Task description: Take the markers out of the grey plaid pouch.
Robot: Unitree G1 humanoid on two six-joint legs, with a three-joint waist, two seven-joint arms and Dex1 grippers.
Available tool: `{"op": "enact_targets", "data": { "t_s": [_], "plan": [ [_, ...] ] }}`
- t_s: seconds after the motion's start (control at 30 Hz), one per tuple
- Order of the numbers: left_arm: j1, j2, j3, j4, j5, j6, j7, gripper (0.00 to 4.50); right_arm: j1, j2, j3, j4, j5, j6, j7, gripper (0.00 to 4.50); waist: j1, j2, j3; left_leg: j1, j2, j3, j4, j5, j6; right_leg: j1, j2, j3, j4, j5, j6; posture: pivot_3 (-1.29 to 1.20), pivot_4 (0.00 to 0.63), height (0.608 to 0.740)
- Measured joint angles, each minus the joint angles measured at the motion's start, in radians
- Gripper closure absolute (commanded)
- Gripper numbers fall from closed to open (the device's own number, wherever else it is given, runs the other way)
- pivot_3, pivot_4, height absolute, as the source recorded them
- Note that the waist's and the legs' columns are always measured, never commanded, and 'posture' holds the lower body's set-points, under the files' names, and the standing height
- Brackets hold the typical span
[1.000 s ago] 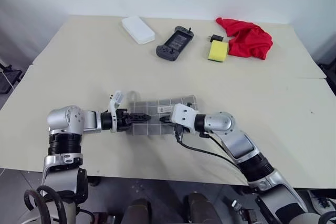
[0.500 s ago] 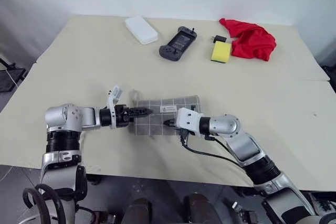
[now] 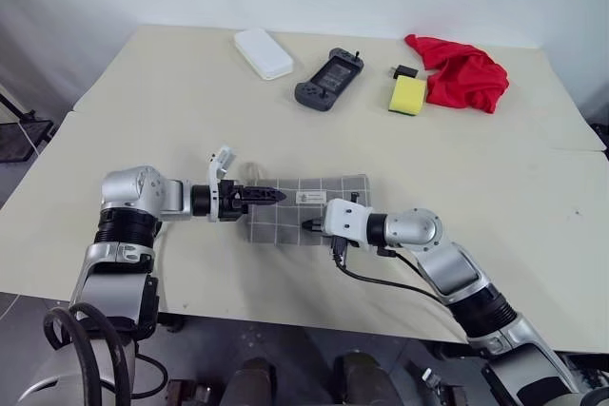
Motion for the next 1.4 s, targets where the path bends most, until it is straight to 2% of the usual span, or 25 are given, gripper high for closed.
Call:
{"op": "enact_targets", "data": {
  "t_s": [0.23,0.27,0.43,0.53,0.63,0.67,0.73,0.8,0.9,1.0,1.03,1.1,1.17,1.3,1.4],
  "plan": [
    [0.000,-0.015,0.009,0.009,0.001,-0.008,0.003,4.29,0.006,-0.011,-0.002,-0.010,0.000,0.000,-0.003,4.50,0.002,0.000,0.000,0.000,0.000,-0.001,0.000,0.000,0.000,0.001,-0.001,-0.001,-0.001,0.000,0.000,0.00,0.150,0.740],
    [0.000,-0.016,0.010,0.009,0.001,-0.008,0.003,4.48,0.007,-0.012,-0.002,-0.013,0.000,0.000,-0.003,4.50,0.001,0.000,0.000,0.000,0.000,-0.001,0.000,0.000,0.000,0.001,-0.001,-0.001,-0.001,0.000,0.000,0.00,0.150,0.740],
    [0.019,-0.009,0.012,-0.026,-0.005,-0.002,-0.019,4.48,0.017,-0.017,-0.007,-0.027,0.008,-0.007,-0.001,4.50,0.001,0.000,0.000,0.000,0.000,-0.001,-0.001,0.000,0.000,0.001,-0.001,-0.001,-0.002,0.000,0.000,0.00,0.150,0.740],
    [0.070,0.013,0.004,-0.140,-0.017,-0.090,-0.098,4.48,0.065,-0.026,-0.078,-0.081,0.109,0.028,0.029,4.50,0.002,0.000,0.001,-0.002,0.000,-0.002,-0.003,0.000,0.000,0.001,-0.001,0.000,-0.005,0.000,0.000,0.00,0.150,0.740],
    [0.093,0.032,0.033,-0.205,-0.003,-0.310,-0.147,4.50,0.118,-0.061,-0.229,-0.188,0.309,0.156,0.060,3.90,0.004,0.001,0.003,-0.005,0.001,-0.006,-0.003,0.000,0.000,0.001,-0.002,-0.003,-0.010,0.001,0.000,0.00,0.150,0.740],
    [0.093,0.039,0.054,-0.207,0.014,-0.408,-0.148,4.50,0.123,-0.079,-0.288,-0.233,0.382,0.212,0.064,3.56,0.005,0.001,0.003,-0.005,0.001,-0.006,-0.003,0.000,0.000,0.001,-0.001,-0.006,-0.012,0.003,-0.001,0.00,0.150,0.740],
    [0.104,0.046,0.071,-0.211,0.081,-0.650,-0.150,4.50,0.135,-0.128,-0.379,-0.304,0.495,0.309,0.068,2.92,0.005,0.001,0.003,-0.005,0.001,-0.007,-0.004,0.000,0.000,0.002,-0.002,-0.009,-0.015,0.003,-0.001,0.00,0.150,0.740],
    [0.145,0.058,0.061,-0.218,0.196,-0.992,-0.153,4.50,0.173,-0.191,-0.476,-0.349,0.592,0.404,0.068,2.27,0.005,0.001,0.003,-0.005,0.001,-0.007,-0.007,0.000,0.000,0.003,-0.002,-0.010,-0.018,0.004,-0.001,0.00,0.150,0.740],
    [0.163,0.045,0.014,-0.181,0.341,-1.373,-0.113,4.50,0.226,-0.259,-0.529,-0.343,0.633,0.463,0.071,1.27,0.013,0.001,0.003,-0.005,0.001,-0.007,-0.009,0.000,0.000,0.003,-0.002,-0.011,-0.020,0.004,-0.001,0.00,0.150,0.740],
    [0.139,0.048,-0.064,-0.097,0.565,-1.754,0.046,4.50,0.250,-0.335,-0.545,-0.312,0.630,0.497,0.076,0.18,0.027,0.001,0.003,-0.005,-0.001,-0.005,-0.010,0.001,0.003,0.002,-0.001,-0.010,-0.020,0.005,0.001,0.00,0.150,0.740],
    [0.128,0.048,-0.086,-0.063,0.632,-1.860,0.100,4.50,0.240,-0.345,-0.550,-0.304,0.636,0.519,0.074,0.04,0.028,0.001,0.003,-0.005,-0.001,-0.004,-0.011,0.002,0.004,0.002,0.000,-0.009,-0.020,0.005,0.002,0.00,0.150,0.740],
    [0.099,0.048,-0.128,0.009,0.767,-2.030,0.235,4.50,0.165,-0.329,-0.552,-0.304,0.690,0.603,0.038,0.04,0.027,0.001,0.003,-0.005,-0.002,-0.002,-0.011,0.002,0.005,0.001,0.000,-0.007,-0.019,0.006,0.003,0.00,0.150,0.740],
    [0.081,0.047,-0.156,0.036,0.848,-2.092,0.321,4.50,0.101,-0.308,-0.552,-0.313,0.736,0.661,0.005,0.04,0.027,0.001,0.003,-0.005,-0.002,-0.002,-0.011,0.003,0.005,0.001,0.000,-0.006,-0.019,0.007,0.004,0.00,0.150,0.740],
    [0.023,0.057,-0.251,0.085,1.134,-2.226,0.628,4.50,-0.092,-0.220,-0.535,-0.342,0.879,0.867,-0.121,0.04,0.030,0.001,0.003,-0.005,-0.003,-0.002,-0.011,0.003,0.006,0.001,-0.001,-0.006,-0.017,0.007,0.004,0.00,0.150,0.740],
    [-0.001,0.058,-0.299,0.095,1.254,-2.279,0.790,4.50,-0.176,-0.164,-0.506,-0.329,0.923,0.960,-0.190,0.04,0.038,0.001,0.003,-0.007,-0.003,-0.003,-0.012,0.003,0.006,0.000,-0.002,-0.006,-0.015,0.007,0.004,0.00,0.150,0.740]
  ]
}}
